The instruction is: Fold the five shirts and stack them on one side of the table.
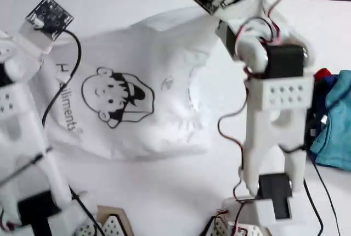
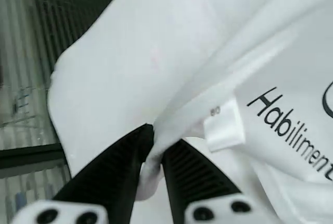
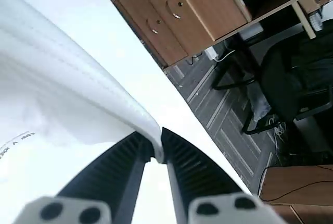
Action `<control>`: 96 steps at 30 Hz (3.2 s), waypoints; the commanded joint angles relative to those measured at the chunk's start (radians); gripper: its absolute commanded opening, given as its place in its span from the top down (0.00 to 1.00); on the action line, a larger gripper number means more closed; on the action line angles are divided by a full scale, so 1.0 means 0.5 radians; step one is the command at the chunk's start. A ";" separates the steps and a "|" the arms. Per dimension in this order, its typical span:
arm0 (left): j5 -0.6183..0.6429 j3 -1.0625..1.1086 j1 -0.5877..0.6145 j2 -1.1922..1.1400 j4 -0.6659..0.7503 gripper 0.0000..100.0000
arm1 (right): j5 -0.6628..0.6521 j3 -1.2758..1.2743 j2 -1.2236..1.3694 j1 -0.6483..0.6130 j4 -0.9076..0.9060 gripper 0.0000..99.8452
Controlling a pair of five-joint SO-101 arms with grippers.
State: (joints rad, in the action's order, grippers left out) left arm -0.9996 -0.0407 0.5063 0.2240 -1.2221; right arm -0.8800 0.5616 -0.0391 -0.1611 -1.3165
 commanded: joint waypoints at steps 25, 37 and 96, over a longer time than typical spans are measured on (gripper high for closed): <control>-0.169 -1.146 0.135 -1.096 -1.129 0.98 | 0.181 -0.338 -0.112 -0.348 -0.707 0.98; -0.365 0.216 0.190 -0.399 -0.761 0.98 | 0.178 -1.976 -0.888 -0.361 -0.038 0.98; -0.028 0.621 0.132 -0.479 -0.141 0.82 | 0.402 -3.075 -1.471 -0.505 0.806 0.81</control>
State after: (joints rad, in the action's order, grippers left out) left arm -1.0764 0.3122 0.6322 0.1274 -1.3541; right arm -0.7020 -1.0280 -0.8063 -0.4020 -0.9314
